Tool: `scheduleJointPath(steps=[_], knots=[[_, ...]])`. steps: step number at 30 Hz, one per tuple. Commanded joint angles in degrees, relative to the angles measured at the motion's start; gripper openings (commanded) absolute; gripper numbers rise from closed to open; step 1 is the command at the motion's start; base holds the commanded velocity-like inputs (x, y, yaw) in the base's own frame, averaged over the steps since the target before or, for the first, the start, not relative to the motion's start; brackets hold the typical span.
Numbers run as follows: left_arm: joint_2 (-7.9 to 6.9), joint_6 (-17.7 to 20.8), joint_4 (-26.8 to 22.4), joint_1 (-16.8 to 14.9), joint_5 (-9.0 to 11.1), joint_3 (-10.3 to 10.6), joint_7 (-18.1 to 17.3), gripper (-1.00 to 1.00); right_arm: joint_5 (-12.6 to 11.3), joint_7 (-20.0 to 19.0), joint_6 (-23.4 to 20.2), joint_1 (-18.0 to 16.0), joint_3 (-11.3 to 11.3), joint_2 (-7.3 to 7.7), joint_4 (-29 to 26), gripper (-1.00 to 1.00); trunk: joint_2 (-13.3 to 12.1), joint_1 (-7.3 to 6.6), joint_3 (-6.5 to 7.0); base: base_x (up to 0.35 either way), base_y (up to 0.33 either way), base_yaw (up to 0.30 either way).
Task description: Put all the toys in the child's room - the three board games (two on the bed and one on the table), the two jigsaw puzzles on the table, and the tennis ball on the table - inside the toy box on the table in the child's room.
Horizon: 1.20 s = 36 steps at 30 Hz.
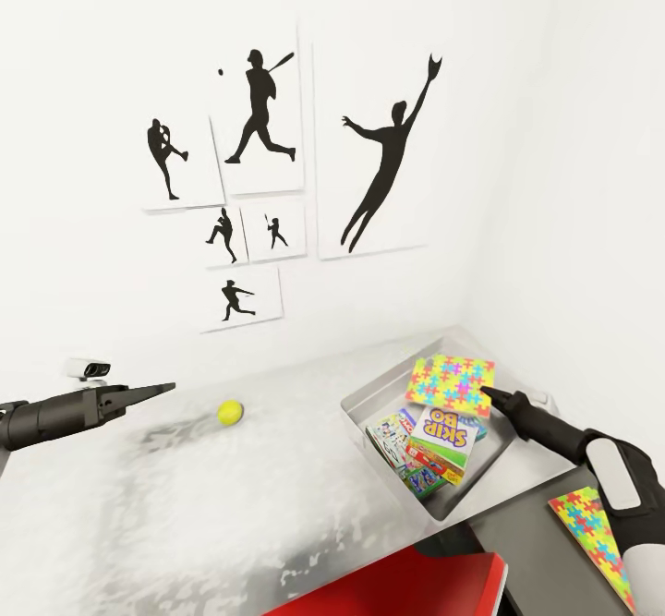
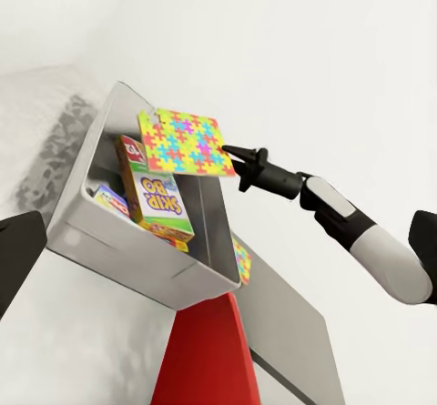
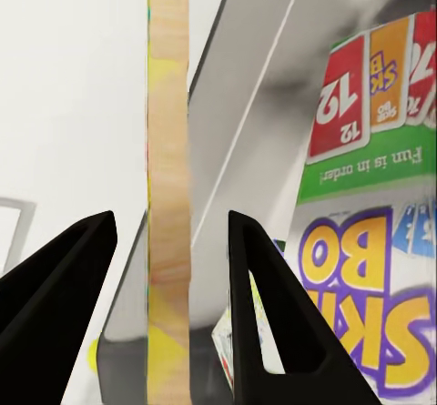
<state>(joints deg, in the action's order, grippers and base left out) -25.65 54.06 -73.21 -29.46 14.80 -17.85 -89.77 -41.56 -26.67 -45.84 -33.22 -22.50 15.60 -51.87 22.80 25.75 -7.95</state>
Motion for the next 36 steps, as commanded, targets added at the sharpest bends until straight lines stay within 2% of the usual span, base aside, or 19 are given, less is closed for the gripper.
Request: scheduleJointPath(steps=[1, 12, 13, 29, 34, 36], knots=[[-0.02, 0.61, 0.00, -0.03, -0.04, 0.01, -0.23, 1.00, -0.02, -0.19, -0.39, -0.11, -0.14, 0.07, 0.26, -1.00, 0.12, 0.04, -0.12, 0.000, 0.000, 0.000], [0.05, 0.61, 0.00, -0.02, -0.04, 0.01, -0.23, 1.00, -0.16, -0.20, -0.39, -0.29, -0.11, 0.62, 0.80, -1.00, 0.12, 0.04, -0.12, 0.000, 0.000, 0.000], [0.06, 0.61, 0.00, -0.01, -0.04, 0.01, -0.23, 1.00, -0.17, -0.21, -0.39, -0.30, -0.10, 0.64, 0.80, 1.00, 0.12, 0.04, -0.12, 0.000, 0.000, 0.000], [0.07, 0.61, 0.00, 0.00, -0.04, 0.01, -0.23, 1.00, -0.32, -0.28, -1.06, -0.44, -0.11, 0.66, 0.79, 1.00, 0.12, 0.04, -0.12, 0.000, 0.000, 0.000], [0.06, 0.61, 0.00, -0.03, -0.04, 0.01, -0.23, 1.00, -0.57, -1.09, -1.29, 0.07, -0.12, 0.74, 0.31, 1.00, 0.12, 0.04, -0.12, 0.000, 0.000, 0.000], [0.06, 0.61, 0.00, -0.05, -0.04, 0.01, -0.23, 1.00, -1.09, -2.98, -1.46, 0.40, -0.05, 0.77, 0.05, 1.00, 0.12, 0.04, -0.12, 0.000, 0.000, 0.000]])
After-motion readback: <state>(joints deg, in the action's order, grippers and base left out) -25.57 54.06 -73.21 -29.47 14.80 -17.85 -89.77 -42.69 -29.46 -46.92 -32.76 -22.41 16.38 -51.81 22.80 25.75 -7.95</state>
